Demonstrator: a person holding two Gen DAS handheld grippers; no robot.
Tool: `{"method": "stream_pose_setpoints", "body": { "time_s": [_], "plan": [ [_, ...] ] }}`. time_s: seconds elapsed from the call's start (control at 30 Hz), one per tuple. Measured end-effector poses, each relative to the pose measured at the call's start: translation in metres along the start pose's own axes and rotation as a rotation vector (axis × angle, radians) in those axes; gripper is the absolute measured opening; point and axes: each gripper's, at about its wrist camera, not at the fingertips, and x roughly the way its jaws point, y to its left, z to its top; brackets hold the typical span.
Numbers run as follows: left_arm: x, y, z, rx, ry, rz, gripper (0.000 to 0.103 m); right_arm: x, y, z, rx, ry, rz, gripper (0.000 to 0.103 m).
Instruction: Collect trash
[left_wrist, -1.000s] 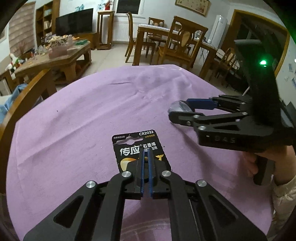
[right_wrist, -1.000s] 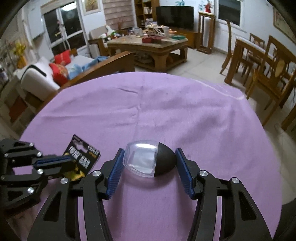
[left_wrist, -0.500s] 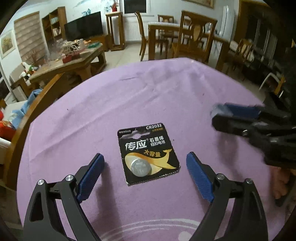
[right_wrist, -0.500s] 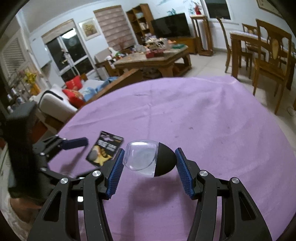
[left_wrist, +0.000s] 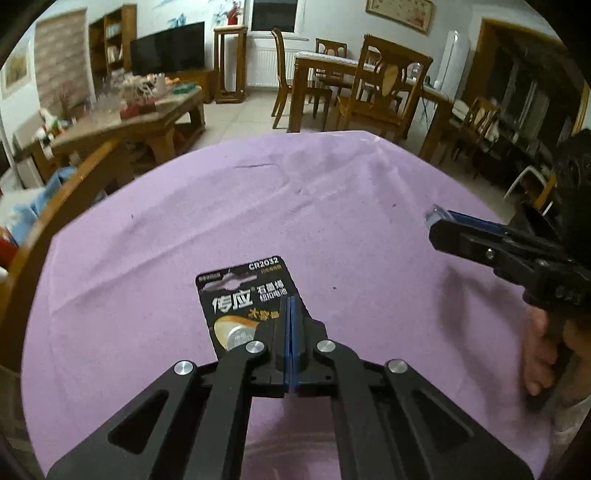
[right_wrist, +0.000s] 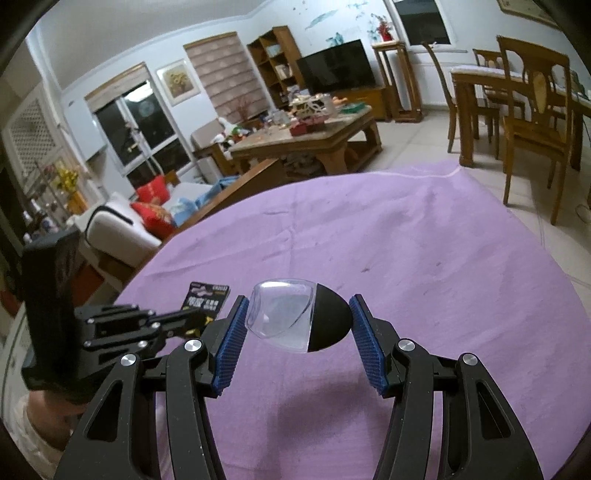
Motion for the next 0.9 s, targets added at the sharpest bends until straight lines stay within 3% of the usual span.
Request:
{"method": "stream_pose_setpoints", "body": {
  "time_s": [0.1, 0.23, 0.27, 0.3, 0.37, 0.43, 0.53, 0.63, 0.73, 0.8, 0.9],
  "plan": [
    [-0.002, 0.002, -0.003, -0.003, -0.001, 0.006, 0.005, -0.003, -0.002, -0.001, 0.017, 0.001, 0.010, 0.056],
    [-0.010, 0.012, -0.002, -0.027, -0.017, 0.070, 0.009, -0.005, -0.001, 0.000, 0.011, 0.004, 0.013, 0.056],
    [-0.010, 0.010, -0.003, -0.025, -0.008, 0.082, 0.024, -0.005, -0.001, -0.001, 0.010, 0.005, 0.013, 0.056],
    [-0.008, 0.010, -0.003, -0.017, 0.002, 0.088, 0.055, -0.005, -0.001, 0.001, 0.009, 0.007, 0.014, 0.056],
    [-0.007, 0.008, -0.003, 0.045, -0.016, 0.107, 0.090, -0.003, -0.001, 0.004, 0.011, 0.012, 0.015, 0.056],
    [-0.003, 0.005, 0.001, 0.122, -0.031, 0.119, 0.093, -0.003, 0.000, 0.004, 0.008, 0.015, 0.015, 0.056],
    [0.010, 0.008, 0.009, 0.229, 0.003, 0.024, 0.093, -0.002, 0.002, 0.003, 0.002, 0.024, 0.011, 0.056],
    [0.015, 0.010, 0.013, 0.431, 0.010, -0.058, 0.093, 0.002, 0.005, 0.001, -0.004, 0.037, 0.006, 0.056],
    [0.018, 0.018, 0.021, 0.568, 0.044, -0.157, 0.093, 0.005, 0.006, -0.001, 0.005, 0.048, 0.015, 0.056],
    [0.020, 0.018, 0.023, 0.667, 0.029, -0.167, 0.093, 0.007, 0.004, -0.001, 0.017, 0.057, 0.022, 0.056],
    [0.027, 0.021, 0.025, 0.687, 0.071, -0.287, 0.092, 0.009, -0.004, -0.001, 0.039, 0.070, 0.033, 0.056]
  ]
}}
